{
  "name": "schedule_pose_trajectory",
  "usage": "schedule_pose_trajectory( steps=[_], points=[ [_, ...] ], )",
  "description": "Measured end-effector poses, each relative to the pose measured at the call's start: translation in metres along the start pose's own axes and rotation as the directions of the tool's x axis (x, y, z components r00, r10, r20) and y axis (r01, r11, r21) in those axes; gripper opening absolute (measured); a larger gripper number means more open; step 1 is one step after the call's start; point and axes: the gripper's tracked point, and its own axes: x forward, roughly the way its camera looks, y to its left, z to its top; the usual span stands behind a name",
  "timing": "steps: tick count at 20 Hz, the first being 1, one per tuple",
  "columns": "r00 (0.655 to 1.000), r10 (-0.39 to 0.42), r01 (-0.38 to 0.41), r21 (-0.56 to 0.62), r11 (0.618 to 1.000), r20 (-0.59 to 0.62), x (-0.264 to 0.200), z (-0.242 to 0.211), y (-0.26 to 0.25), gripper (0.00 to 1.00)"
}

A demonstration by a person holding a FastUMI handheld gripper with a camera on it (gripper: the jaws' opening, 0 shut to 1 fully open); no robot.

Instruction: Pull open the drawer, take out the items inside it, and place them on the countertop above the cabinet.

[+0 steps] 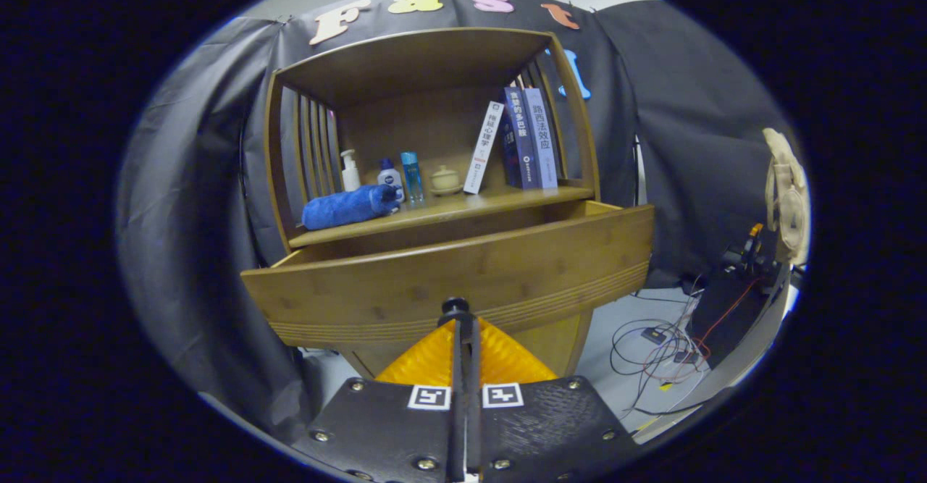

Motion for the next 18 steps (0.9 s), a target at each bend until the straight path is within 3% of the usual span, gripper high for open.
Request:
schedule_pose_trajectory(
  steps=[8,11,12,18],
  points=[
    [1.000,-0.011,0.010,-0.060,0.998,-0.015,0.044,0.070,0.025,0.02],
    [0.997,-0.013,0.007,-0.071,0.997,-0.081,0.075,0.081,0.033,0.32],
    [0.992,-0.016,0.006,-0.076,0.997,-0.129,0.087,0.079,0.033,0.32],
    [0.894,0.059,-0.130,-0.132,0.983,-0.444,0.147,0.049,0.039,0.32]
  ],
)
